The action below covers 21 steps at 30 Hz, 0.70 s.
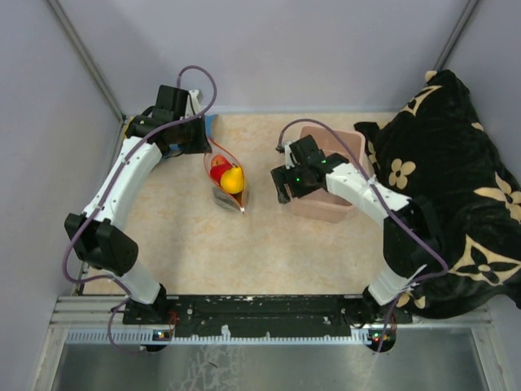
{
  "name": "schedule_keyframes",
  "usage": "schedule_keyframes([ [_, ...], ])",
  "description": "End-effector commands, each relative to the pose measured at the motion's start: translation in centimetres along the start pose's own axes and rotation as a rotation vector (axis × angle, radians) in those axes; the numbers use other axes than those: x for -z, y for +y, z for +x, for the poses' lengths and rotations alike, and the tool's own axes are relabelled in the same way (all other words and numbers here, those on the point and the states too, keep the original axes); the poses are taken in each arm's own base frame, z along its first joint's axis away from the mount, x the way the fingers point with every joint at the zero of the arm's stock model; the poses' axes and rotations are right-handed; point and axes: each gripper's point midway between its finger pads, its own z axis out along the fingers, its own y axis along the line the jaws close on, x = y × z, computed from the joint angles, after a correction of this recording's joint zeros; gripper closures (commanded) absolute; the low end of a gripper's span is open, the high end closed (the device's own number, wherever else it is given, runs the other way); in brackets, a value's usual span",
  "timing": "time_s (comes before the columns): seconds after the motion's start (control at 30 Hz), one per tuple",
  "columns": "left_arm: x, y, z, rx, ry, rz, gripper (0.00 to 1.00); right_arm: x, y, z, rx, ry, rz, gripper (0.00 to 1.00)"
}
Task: Place the food in the zip-top bag and seal the zipper
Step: Move the bin to the center of the board.
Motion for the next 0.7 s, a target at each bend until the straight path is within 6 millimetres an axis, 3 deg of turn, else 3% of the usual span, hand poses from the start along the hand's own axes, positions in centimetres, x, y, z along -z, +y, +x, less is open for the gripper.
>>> schedule_keyframes([
  [0.0,0.5,-0.5,-1.1,0.0,-0.041,0.038,1.0,5.9,1.6,-3.8,0.06,-0.147,-0.069,0.24],
  [0.1,0.5,-0.6,-1.2,-0.001,-0.041,0.041,1.0,8.4,1.9,-5.8,0.072,-0.208,-0.066,0.21],
  [0.2,0.5,-0.5,-1.3,0.0,-0.044,0.038,1.0,9.5,0.6,-6.9,0.058,-0.23,-0.022,0.2],
  [0.4,1.0,-0.5,-1.5,-0.005,-0.051,0.033,1.0,9.8,-5.8,-7.2,-0.066,-0.227,0.182,0.19],
  [0.53,1.4,-0.4,-1.8,-0.009,-0.062,0.029,1.0,9.0,-9.4,-6.4,-0.141,-0.176,0.31,0.18],
  [0.6,1.7,-0.4,-1.9,-0.008,-0.067,0.029,1.0,8.6,-9.9,-6.2,-0.147,-0.148,0.334,0.18],
  [0.67,1.7,-0.4,-2.0,-0.009,-0.07,0.029,1.0,8.6,-8.5,-7.0,-0.139,-0.172,0.267,0.19],
])
